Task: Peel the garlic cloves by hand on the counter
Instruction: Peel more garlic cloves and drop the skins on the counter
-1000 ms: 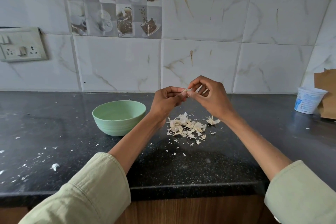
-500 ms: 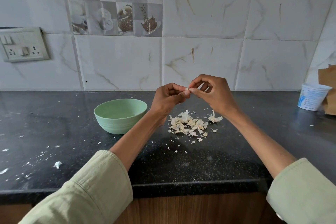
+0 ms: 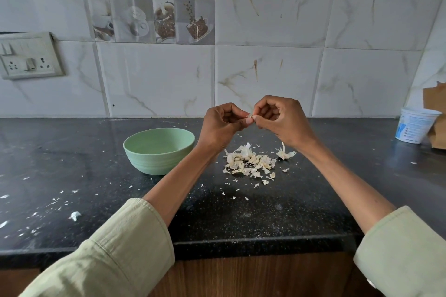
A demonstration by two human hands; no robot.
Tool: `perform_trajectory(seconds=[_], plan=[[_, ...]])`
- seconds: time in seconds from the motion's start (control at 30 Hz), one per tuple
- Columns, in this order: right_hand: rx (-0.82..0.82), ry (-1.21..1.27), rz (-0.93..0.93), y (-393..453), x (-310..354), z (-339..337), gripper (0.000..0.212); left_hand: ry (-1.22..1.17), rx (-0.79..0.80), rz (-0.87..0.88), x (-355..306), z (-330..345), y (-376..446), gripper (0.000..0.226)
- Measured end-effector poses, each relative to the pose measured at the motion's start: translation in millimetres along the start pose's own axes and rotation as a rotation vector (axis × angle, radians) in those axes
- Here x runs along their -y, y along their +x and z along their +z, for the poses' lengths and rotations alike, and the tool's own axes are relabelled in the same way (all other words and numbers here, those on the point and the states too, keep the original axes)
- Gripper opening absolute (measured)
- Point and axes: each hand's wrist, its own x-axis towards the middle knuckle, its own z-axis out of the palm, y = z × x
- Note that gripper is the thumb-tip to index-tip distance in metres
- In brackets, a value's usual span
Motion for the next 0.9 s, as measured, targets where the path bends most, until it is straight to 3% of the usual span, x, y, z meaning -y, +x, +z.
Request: perform_trajectory(seconds=[0.33, 0.57, 0.73, 0.9], plan=[[0.032, -0.011, 0.001, 0.4, -1.1, 1.9, 0.01, -0.157, -0.031, -0.072, 6.8, 5.0, -1.6, 0.024], [0.101, -0.062, 0.005, -0.7, -1.6, -1.6, 0.011, -0.334, -0.046, -0.174, 8.6, 7.2, -0.3, 0.021], [0.126, -0.105, -0.004, -1.0, -1.1, -3.4, 0.013, -0.368, -0.047, -0.235, 7.7, 7.3, 0.2, 0.005], [0.147, -0.119, 0.008, -0.6, -0.6, -5.3, 0.012, -0.368, -0.055, -0.256, 8.3, 6.3, 2.2, 0.007]])
